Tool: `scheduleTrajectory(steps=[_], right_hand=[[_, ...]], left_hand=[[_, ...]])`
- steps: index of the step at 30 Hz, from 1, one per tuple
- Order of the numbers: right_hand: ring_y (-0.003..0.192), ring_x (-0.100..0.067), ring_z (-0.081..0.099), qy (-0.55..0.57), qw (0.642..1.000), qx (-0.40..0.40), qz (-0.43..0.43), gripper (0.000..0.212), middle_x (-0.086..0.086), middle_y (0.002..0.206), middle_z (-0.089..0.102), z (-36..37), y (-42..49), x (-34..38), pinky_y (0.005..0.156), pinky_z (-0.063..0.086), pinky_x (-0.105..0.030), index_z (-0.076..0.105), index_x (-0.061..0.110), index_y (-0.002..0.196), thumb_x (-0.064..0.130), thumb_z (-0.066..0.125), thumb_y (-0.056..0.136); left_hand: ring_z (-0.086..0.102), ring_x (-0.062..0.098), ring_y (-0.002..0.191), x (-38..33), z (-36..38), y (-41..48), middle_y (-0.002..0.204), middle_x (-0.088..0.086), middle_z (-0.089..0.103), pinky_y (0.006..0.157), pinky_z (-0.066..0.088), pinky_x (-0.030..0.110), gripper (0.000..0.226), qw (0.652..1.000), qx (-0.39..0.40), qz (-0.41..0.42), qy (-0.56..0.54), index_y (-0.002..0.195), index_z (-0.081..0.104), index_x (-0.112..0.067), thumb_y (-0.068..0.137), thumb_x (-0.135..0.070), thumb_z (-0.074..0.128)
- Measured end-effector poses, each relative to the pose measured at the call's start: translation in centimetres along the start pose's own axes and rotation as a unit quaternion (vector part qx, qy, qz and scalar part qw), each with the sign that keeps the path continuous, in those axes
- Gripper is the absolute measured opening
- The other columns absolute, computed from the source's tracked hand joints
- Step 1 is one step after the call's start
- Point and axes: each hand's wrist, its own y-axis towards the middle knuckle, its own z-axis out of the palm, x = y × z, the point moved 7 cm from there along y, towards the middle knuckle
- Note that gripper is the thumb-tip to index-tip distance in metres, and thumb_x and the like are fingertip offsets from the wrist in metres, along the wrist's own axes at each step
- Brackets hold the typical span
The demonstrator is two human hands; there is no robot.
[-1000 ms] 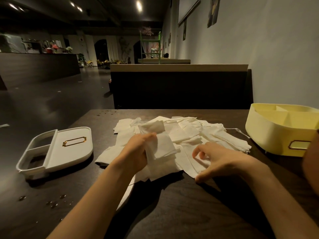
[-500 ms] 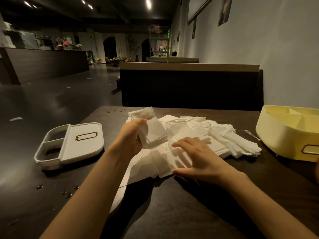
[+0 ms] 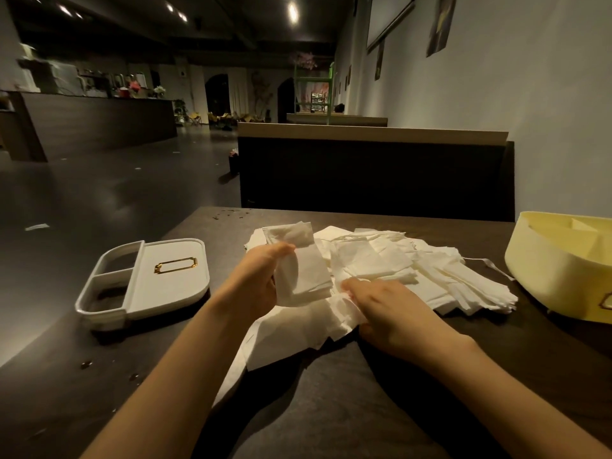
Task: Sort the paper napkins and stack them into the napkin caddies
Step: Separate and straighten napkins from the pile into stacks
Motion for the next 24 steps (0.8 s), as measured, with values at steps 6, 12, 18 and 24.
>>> scheduleTrajectory(steps=[6,12,18,24], right_hand=[[0.082,-0.021,0.060,-0.022,1.000,-0.006,-0.018,0.015,-0.002,0.093,0.064,-0.6,0.9,0.4,0.083,0.049,-0.036,0.056,0.016,0.096,0.025,0.044,0.093],[0.086,-0.017,0.057,-0.025,0.999,-0.018,-0.017,0.016,0.000,0.097,0.064,-0.3,1.0,0.2,0.087,0.044,-0.032,0.056,0.019,0.100,0.030,0.048,0.091],[0.084,-0.014,0.054,0.226,0.969,-0.069,0.070,0.030,0.002,0.087,0.062,-1.2,0.4,-2.3,0.076,0.046,-0.027,0.058,0.019,0.079,0.048,0.055,0.086],[0.091,-0.022,0.061,0.636,0.717,-0.128,0.256,0.008,-0.007,0.096,0.066,-2.4,-1.2,-6.5,0.069,0.051,-0.029,0.060,0.011,0.095,0.010,0.051,0.093]], left_hand=[[0.052,0.022,0.081,0.0,-1.1,-0.1,0.093,0.010,0.051,0.059,0.043,0.031,0.020,0.999,-0.029,-0.007,-0.026,0.115,0.042,-0.011,0.096,-0.014,0.047],[0.050,0.021,0.079,0.0,-1.2,-0.3,0.091,0.010,0.050,0.058,0.041,0.031,0.020,0.999,-0.041,-0.009,-0.031,0.114,0.041,-0.011,0.095,-0.014,0.048],[0.052,0.020,0.076,-0.9,-1.2,-0.8,0.087,0.009,0.051,0.053,0.043,0.032,0.005,0.997,-0.044,0.018,-0.054,0.093,0.049,-0.012,0.096,-0.012,0.045],[0.055,0.021,0.077,-1.8,-1.6,-1.0,0.086,0.009,0.055,0.056,0.045,0.033,0.015,0.990,-0.051,0.058,-0.115,0.094,0.054,-0.012,0.096,-0.006,0.041]])
